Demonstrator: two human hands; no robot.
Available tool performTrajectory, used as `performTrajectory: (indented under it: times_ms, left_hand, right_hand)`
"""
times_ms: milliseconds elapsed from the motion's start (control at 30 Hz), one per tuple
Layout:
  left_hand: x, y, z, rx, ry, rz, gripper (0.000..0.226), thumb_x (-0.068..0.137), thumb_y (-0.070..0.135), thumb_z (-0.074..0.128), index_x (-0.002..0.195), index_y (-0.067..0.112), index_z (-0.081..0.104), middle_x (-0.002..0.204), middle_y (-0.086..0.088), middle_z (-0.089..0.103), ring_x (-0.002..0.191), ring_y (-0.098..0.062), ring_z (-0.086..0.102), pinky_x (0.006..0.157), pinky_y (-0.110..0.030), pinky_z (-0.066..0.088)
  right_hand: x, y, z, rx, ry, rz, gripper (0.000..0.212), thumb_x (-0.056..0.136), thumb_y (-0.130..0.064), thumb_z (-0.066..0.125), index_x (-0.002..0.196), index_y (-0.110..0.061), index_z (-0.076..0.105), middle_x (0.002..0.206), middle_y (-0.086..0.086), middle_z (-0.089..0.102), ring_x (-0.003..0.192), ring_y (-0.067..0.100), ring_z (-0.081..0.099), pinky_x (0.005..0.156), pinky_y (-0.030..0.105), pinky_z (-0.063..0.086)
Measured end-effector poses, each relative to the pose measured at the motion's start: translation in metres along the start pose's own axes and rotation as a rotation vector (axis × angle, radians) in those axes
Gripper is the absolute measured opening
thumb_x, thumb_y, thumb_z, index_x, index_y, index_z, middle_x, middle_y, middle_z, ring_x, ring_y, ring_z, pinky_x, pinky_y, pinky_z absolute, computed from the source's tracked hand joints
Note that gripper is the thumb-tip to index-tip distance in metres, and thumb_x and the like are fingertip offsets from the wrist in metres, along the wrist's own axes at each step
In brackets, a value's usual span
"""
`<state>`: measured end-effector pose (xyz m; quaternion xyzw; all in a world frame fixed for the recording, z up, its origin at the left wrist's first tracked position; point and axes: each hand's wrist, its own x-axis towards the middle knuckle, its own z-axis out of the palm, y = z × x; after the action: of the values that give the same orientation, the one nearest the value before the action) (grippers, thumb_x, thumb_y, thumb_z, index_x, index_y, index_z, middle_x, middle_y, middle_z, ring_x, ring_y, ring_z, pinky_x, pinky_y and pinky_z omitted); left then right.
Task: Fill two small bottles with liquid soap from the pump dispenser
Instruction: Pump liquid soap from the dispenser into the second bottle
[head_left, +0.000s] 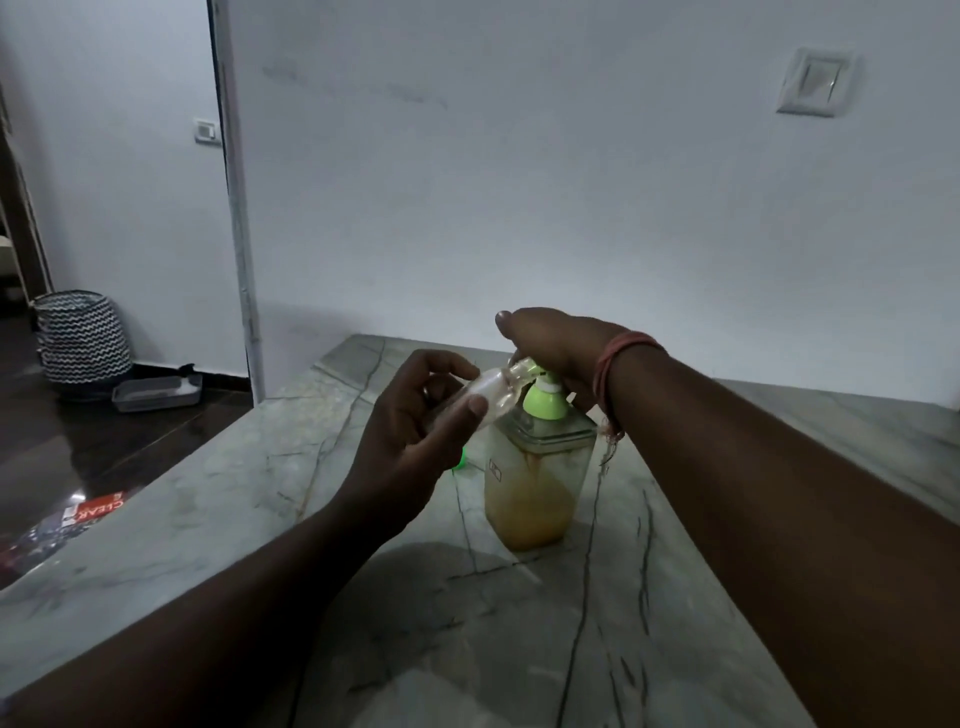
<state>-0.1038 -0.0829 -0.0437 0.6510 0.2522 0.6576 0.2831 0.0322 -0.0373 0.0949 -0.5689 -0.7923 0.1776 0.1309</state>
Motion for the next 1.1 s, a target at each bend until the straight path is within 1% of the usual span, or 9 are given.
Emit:
performTrajectory:
  times_ms: [100,167,333,533,633,733,900,1000,1100]
  left_hand:
    - [0.001,0.001,0.003,0.131,0.027,0.052,0.032,0.090,0.036,0.078,0.113,0.019,0.063,0.071,0.002,0.056,0.059,-0.012,0.049,0.049,-0.029,0.037]
    - [0.002,0.002,0.004,0.179,0.051,0.059,0.037,0.087,0.046,0.081,0.114,0.025,0.067,0.072,0.000,0.059,0.061,-0.012,0.052,0.048,-0.029,0.039]
    - [-0.001,0.006,0.002,-0.043,0.091,-0.098,0.058,0.080,0.075,0.071,0.112,0.027,0.074,0.073,-0.003,0.063,0.049,-0.014,0.048,0.041,-0.026,0.040]
    - [0.006,-0.003,0.003,-0.283,0.006,-0.336,0.101,0.069,0.097,0.051,0.104,0.004,0.067,0.062,-0.008,0.057,0.039,-0.009,0.035,0.041,-0.018,0.030]
    - [0.007,-0.001,0.002,-0.467,-0.016,-0.440,0.101,0.069,0.096,0.047,0.119,0.011,0.071,0.065,-0.008,0.058,0.042,-0.008,0.036,0.041,-0.018,0.033]
    - [0.004,0.002,-0.002,-0.696,-0.025,-0.552,0.100,0.077,0.093,0.041,0.127,0.012,0.071,0.066,-0.006,0.057,0.042,-0.005,0.040,0.038,-0.018,0.037]
    - [0.009,0.004,-0.001,-0.898,-0.071,-0.664,0.106,0.081,0.093,0.036,0.130,0.004,0.069,0.066,0.000,0.048,0.044,-0.004,0.037,0.038,-0.017,0.036]
    - [0.011,0.006,-0.001,-0.881,-0.077,-0.670,0.103,0.082,0.092,0.036,0.132,0.004,0.057,0.065,0.001,0.046,0.045,-0.003,0.036,0.039,-0.016,0.034]
    - [0.010,0.006,-0.004,-0.814,-0.081,-0.658,0.100,0.082,0.092,0.036,0.121,0.006,0.069,0.063,0.000,0.048,0.044,-0.003,0.034,0.039,-0.014,0.034]
  right_hand:
    - [-0.001,0.001,0.000,-0.037,-0.008,-0.012,0.040,0.104,-0.015,0.019,0.119,0.002,0.052,0.092,0.012,0.049,0.093,0.023,0.045,0.079,0.028,0.033]
    - [-0.001,0.000,-0.002,-0.056,-0.022,-0.027,0.041,0.105,-0.020,0.020,0.128,-0.002,0.049,0.080,0.002,0.043,0.085,0.019,0.044,0.088,0.029,0.035]
    - [0.005,0.005,-0.002,-0.009,-0.054,-0.028,0.052,0.104,-0.039,0.021,0.145,-0.009,0.034,0.148,0.007,0.037,0.129,0.020,0.041,0.108,0.030,0.023]
    - [0.012,0.012,0.004,0.068,0.064,0.054,0.033,0.097,-0.022,0.031,0.091,-0.005,0.058,0.111,0.019,0.065,0.078,0.025,0.053,0.072,0.031,0.039]
    - [0.014,0.009,0.003,0.076,0.022,0.053,0.042,0.098,-0.021,0.030,0.119,0.007,0.054,0.102,0.019,0.061,0.079,0.024,0.046,0.072,0.031,0.034]
    - [0.013,0.008,0.005,0.070,-0.017,0.068,0.044,0.101,-0.034,0.030,0.116,0.000,0.053,0.081,0.007,0.050,0.069,0.021,0.046,0.067,0.030,0.036]
    - [0.021,0.011,0.006,0.119,0.069,0.059,0.043,0.099,-0.021,0.029,0.123,0.007,0.051,0.118,0.024,0.059,0.081,0.025,0.048,0.078,0.035,0.041]
    - [0.020,0.007,0.005,0.117,0.068,0.074,0.044,0.099,-0.020,0.030,0.126,0.007,0.050,0.112,0.022,0.061,0.082,0.024,0.045,0.077,0.034,0.040]
    - [0.022,0.008,0.005,0.131,0.023,0.077,0.047,0.098,-0.026,0.033,0.128,0.007,0.047,0.107,0.021,0.060,0.081,0.024,0.045,0.074,0.032,0.034]
